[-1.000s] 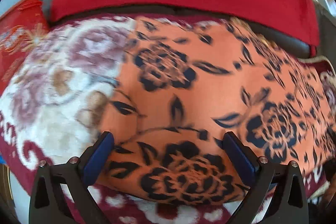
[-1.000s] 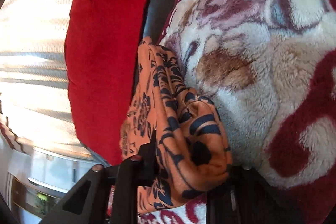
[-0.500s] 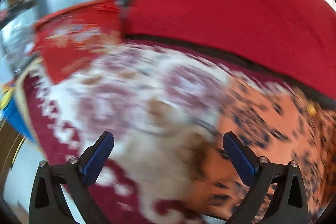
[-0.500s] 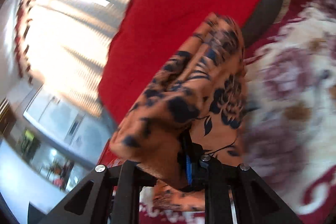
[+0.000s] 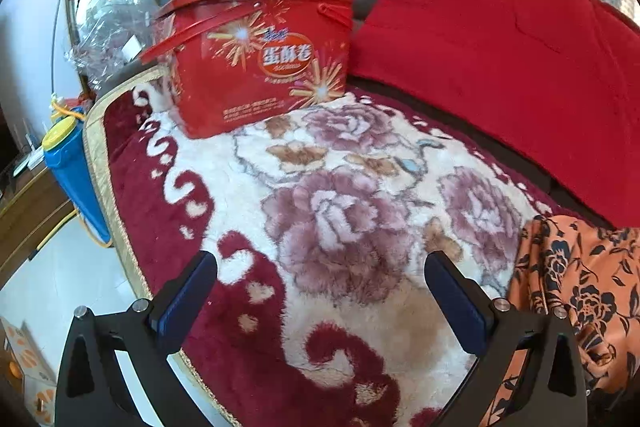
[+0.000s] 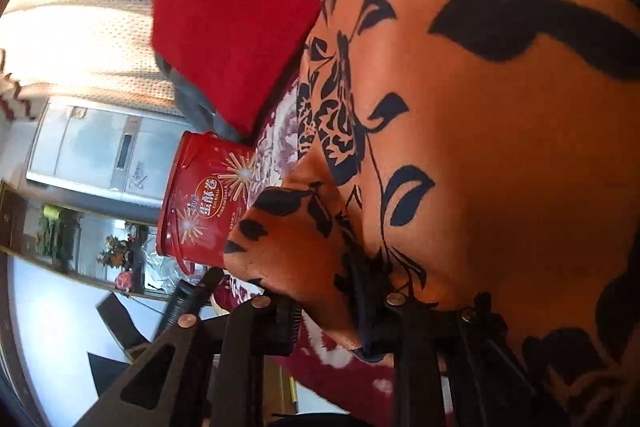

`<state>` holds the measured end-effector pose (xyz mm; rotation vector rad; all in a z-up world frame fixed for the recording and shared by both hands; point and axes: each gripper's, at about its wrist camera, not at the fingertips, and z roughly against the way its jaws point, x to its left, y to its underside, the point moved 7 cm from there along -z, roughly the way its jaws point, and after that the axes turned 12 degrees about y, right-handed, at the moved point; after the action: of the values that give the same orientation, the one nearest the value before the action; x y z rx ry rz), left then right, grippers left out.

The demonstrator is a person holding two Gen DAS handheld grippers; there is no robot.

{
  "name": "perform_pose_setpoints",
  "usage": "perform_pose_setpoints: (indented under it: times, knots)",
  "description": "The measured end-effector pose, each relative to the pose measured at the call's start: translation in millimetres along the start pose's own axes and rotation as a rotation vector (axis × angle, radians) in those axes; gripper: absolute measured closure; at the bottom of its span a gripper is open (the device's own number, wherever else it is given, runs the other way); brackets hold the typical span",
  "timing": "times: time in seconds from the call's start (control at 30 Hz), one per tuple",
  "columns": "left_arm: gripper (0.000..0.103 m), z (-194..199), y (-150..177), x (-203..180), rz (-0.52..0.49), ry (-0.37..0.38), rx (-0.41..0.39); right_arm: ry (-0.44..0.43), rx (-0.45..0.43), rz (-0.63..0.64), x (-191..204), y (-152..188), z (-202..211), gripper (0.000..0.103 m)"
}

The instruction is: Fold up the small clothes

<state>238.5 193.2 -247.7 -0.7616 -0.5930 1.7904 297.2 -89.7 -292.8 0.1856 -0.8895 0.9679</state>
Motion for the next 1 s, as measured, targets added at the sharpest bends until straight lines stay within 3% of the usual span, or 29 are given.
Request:
perform_pose_setpoints:
  times: [0.07, 0.13, 0.17, 0.2, 0.23, 0.37, 0.53, 0.63, 0.7, 0.73, 0.87, 1.0]
  knots:
    - [0.0, 3.8, -2.3, -6.8, -0.013, 0.02, -0.018, -0.01, 0.016, 0.023, 3.2, -4.3, 5.3, 0.068]
    - [0.0, 11.0, -4.5, -15.1, -0.013, 0.057, -0.044, -0.049, 0.067, 0.015, 6.8, -8.0, 11.4, 0.053]
    - [0.0, 15.1, -5.5, -19.8, -0.016, 0.081, -0.06, -0.105, 0.086, 0.008, 10.6, -7.4, 18.7, 0.033]
    - [0.0, 18.7, -6.3, -23.9, -0.022, 0.094, -0.075, -0.166, 0.09, 0.005, 15.2, -4.0, 29.7, 0.022]
    - [0.0, 21.2, -7.1, -26.8, -0.028, 0.099, -0.086, -0.211, 0.08, 0.013, 18.2, -3.4, 39.9, 0.021]
    - [0.0, 32.1, -7.0, -43.8, -0.065, 0.179, -0.127, -0.234, -0.014, 0.096, 23.6, -5.3, 78.6, 0.021]
    - [0.0, 14.3, 20.2, -87.3, -0.208, 0.28, 0.012, -0.133, -0.199, 0.146, 6.2, -20.7, 119.0, 0.026]
    - [0.0, -6.6, 48.5, -112.3, -0.34, 0.252, 0.134, 0.003, -0.205, 0.143, -19.6, -27.8, 112.5, 0.034]
    - [0.0, -24.7, 70.8, -122.0, -0.433, 0.186, 0.229, 0.052, -0.154, 0.107, -38.9, -28.0, 100.1, 0.062]
    - [0.0, -30.4, 79.3, -125.2, -0.468, 0.162, 0.259, 0.068, -0.148, 0.086, -47.6, -29.0, 97.8, 0.068]
    - [0.0, -21.8, 78.6, -134.6, -0.509, 0.17, 0.202, 0.035, -0.124, 0.056, -47.4, -45.5, 107.3, 0.07]
    - [0.0, -20.6, 79.8, -135.0, -0.517, 0.17, 0.203, 0.101, -0.231, 0.138, -20.1, -83.1, 117.7, 0.068]
